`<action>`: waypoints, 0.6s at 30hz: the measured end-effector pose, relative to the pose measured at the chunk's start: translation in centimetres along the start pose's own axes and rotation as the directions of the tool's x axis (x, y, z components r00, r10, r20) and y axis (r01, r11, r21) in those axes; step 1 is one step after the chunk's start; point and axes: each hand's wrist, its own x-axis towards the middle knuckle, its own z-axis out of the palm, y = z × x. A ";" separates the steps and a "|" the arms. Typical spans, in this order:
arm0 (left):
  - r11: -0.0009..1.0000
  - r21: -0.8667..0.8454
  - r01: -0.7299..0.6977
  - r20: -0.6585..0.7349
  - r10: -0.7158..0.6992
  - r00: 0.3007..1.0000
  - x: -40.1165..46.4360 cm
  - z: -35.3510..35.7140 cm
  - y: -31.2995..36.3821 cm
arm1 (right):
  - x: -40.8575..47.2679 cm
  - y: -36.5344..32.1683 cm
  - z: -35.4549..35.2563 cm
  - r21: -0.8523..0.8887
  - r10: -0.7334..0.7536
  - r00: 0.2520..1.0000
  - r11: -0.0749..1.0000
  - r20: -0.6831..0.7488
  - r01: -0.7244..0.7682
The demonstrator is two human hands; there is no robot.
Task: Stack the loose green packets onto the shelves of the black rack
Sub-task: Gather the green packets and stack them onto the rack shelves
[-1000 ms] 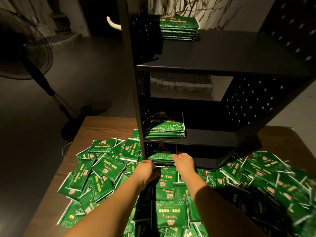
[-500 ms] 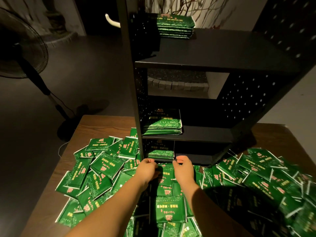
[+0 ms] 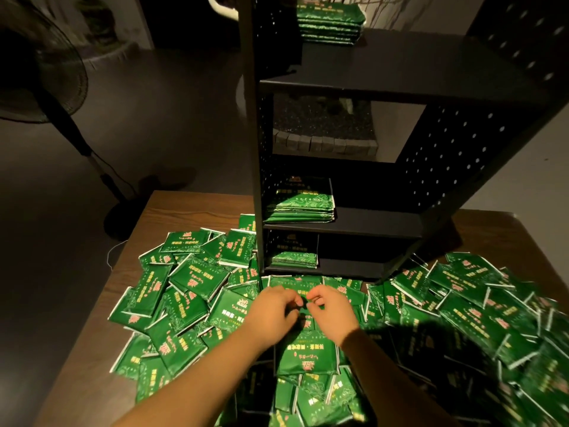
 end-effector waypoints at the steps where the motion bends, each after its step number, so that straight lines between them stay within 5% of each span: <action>1: 0.993 0.111 -0.044 0.045 0.039 0.998 -0.6 0.0 -0.1 | -0.3 0.3 -0.1 -0.070 -0.008 1.000 0.997 0.012 0.008; 8: 0.930 0.346 -0.123 0.379 -0.019 0.925 -3.4 2.6 0.1 | -2.2 2.2 -0.7 -0.273 0.149 0.985 0.954 0.084 -0.121; 12: 0.890 0.451 -0.069 0.313 -0.085 0.946 -3.1 3.5 0.2 | -2.4 2.6 -1.3 -0.384 0.221 0.958 0.913 0.182 -0.137; 18: 0.869 0.489 -0.073 0.259 -0.064 0.964 -2.0 3.0 -0.1 | -1.7 3.1 -2.4 -0.612 0.210 0.918 0.790 0.338 0.045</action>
